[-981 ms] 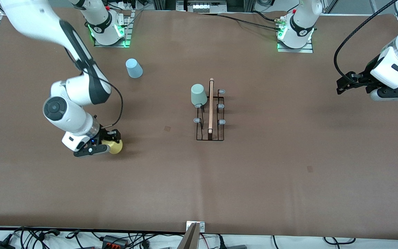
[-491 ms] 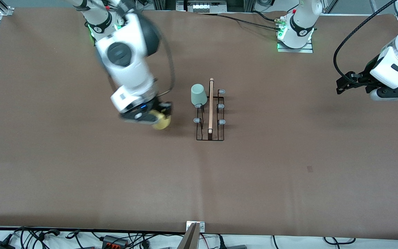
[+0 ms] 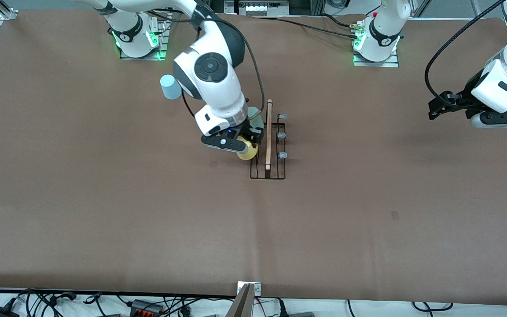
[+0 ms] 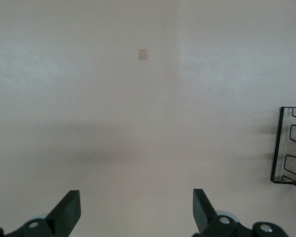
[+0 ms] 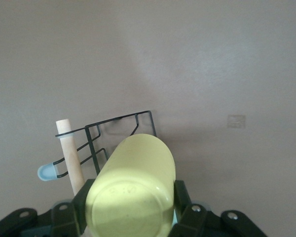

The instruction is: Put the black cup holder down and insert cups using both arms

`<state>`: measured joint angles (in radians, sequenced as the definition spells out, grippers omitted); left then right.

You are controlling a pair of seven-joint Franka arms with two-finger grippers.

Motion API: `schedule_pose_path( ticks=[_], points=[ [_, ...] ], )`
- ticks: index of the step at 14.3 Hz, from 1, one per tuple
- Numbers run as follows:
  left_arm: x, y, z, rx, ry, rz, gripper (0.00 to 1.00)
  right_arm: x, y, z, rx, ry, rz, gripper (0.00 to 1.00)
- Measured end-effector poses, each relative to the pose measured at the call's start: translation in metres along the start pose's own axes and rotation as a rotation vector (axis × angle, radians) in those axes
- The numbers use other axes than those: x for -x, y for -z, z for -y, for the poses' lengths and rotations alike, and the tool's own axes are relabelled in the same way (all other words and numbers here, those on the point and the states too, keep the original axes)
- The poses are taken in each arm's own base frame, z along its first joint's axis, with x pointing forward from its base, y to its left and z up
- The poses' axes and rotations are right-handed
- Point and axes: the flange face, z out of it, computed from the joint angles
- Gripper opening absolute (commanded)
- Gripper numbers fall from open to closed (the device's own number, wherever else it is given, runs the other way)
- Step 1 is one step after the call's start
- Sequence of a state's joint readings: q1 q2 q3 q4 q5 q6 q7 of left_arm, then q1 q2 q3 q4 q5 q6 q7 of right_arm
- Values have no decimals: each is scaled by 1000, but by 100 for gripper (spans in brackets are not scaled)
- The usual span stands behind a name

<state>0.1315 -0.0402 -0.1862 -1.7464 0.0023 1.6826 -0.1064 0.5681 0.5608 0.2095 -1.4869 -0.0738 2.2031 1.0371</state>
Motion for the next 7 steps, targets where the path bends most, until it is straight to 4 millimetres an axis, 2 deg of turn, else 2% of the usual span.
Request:
schedule_pose_path(
  ticks=[2, 3, 4, 5, 6, 7],
  points=[
    [0, 0, 0, 0, 0, 0, 100, 3, -10, 4, -5, 5, 2, 17],
    [0, 0, 0, 0, 0, 0, 100, 5, -13, 6, -7, 8, 3, 26],
    [0, 0, 0, 0, 0, 1, 100, 7, -17, 7, -7, 10, 4, 51],
    [0, 0, 0, 0, 0, 1, 100, 8, -21, 7, -5, 13, 5, 89],
    [0, 0, 0, 0, 0, 1, 100, 8, -25, 7, -2, 16, 5, 100],
    [0, 0, 0, 0, 0, 1, 100, 9, -29, 7, 2, 19, 6, 100]
  ],
)
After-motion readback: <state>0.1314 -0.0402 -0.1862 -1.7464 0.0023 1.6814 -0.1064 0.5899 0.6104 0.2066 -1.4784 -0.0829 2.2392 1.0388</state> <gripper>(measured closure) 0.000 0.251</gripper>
